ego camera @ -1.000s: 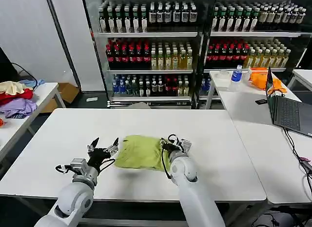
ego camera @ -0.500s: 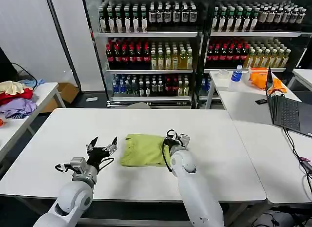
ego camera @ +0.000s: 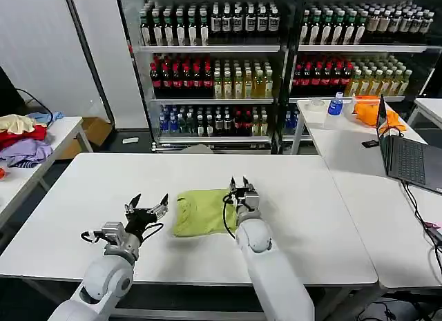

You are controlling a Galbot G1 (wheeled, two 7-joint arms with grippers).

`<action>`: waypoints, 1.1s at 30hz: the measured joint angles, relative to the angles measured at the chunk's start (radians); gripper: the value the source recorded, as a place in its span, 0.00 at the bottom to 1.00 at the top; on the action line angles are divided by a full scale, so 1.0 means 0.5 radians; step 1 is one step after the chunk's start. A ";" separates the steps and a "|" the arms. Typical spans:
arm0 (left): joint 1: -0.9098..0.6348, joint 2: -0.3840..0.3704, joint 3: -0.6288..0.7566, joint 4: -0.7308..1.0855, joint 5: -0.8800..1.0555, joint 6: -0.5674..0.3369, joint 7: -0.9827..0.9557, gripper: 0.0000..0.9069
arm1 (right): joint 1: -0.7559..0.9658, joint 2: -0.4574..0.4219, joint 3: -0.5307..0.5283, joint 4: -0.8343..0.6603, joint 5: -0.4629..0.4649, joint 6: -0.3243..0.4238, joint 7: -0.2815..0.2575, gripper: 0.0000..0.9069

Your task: Fold and organize the clothes.

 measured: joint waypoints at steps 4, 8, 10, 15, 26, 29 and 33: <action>0.000 0.005 0.008 -0.010 0.003 0.002 0.016 1.00 | -0.117 -0.087 0.006 0.116 -0.180 0.151 -0.008 1.00; 0.004 0.017 0.014 -0.016 0.020 -0.003 0.040 1.00 | -0.287 -0.171 0.031 0.297 -0.273 0.230 -0.014 1.00; 0.002 0.015 0.009 -0.023 0.030 0.002 0.050 1.00 | -0.390 -0.211 0.056 0.409 -0.298 0.241 -0.014 1.00; 0.004 0.026 -0.017 -0.053 0.071 0.008 0.083 1.00 | -0.627 -0.286 0.117 0.690 -0.318 0.232 -0.029 1.00; 0.068 0.087 -0.070 -0.135 0.157 -0.019 0.149 1.00 | -1.153 -0.400 0.296 1.250 -0.325 0.232 -0.082 1.00; 0.090 0.103 -0.089 -0.160 0.169 -0.024 0.165 1.00 | -1.273 -0.403 0.328 1.367 -0.324 0.236 -0.094 1.00; 0.128 0.127 -0.102 -0.191 0.191 -0.025 0.191 1.00 | -1.411 -0.398 0.366 1.493 -0.331 0.236 -0.093 1.00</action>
